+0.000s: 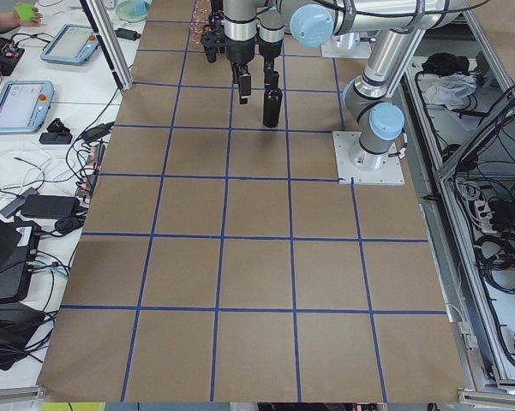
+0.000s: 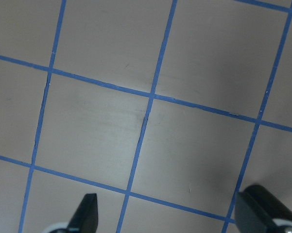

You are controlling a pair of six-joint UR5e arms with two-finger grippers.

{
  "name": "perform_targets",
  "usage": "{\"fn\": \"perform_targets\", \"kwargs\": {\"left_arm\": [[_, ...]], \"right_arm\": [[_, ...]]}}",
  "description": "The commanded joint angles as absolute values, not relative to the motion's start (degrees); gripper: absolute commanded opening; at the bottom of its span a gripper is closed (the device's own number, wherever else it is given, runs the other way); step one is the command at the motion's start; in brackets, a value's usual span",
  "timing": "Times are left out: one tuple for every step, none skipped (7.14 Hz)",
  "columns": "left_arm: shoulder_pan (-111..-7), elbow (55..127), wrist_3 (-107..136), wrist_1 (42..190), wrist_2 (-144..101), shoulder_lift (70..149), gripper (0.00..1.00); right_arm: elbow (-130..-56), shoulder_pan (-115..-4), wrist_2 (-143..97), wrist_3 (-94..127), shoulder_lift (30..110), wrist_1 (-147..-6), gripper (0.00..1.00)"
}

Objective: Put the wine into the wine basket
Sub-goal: 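Lower the right gripper over the bottle neck and grasp it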

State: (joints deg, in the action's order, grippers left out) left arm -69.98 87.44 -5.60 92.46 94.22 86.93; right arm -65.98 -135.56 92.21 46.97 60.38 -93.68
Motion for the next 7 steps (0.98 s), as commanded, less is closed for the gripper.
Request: {"fn": "perform_targets", "kwargs": {"left_arm": [[-70.05,87.45,-5.54,92.72,94.22,86.92,1.0],[-70.05,87.45,-5.71,93.16,94.22,86.84,1.0],[-70.05,87.45,-5.54,93.43,94.04,86.75,1.0],[-69.96,87.45,-5.54,93.43,94.39,86.57,1.0],[-69.96,87.36,-5.71,93.43,94.31,86.57,1.0],[-69.96,87.45,-5.71,93.51,94.39,86.31,1.0],[-69.96,87.36,-5.54,93.43,93.96,86.4,1.0]], "right_arm": [[-67.67,-135.7,91.59,47.54,60.91,-93.78,0.82],[-68.11,-135.7,90.71,47.72,60.91,-93.87,0.76],[-68.2,-135.7,90.36,47.72,60.91,-93.87,0.74],[-68.2,-135.7,90.26,47.72,60.91,-93.78,0.7],[-68.29,-135.7,90.26,47.72,60.82,-93.78,0.56],[-68.38,-135.62,90.35,47.72,60.82,-93.78,0.39],[-68.47,-135.62,90.35,47.72,60.82,-93.69,0.25]]}}
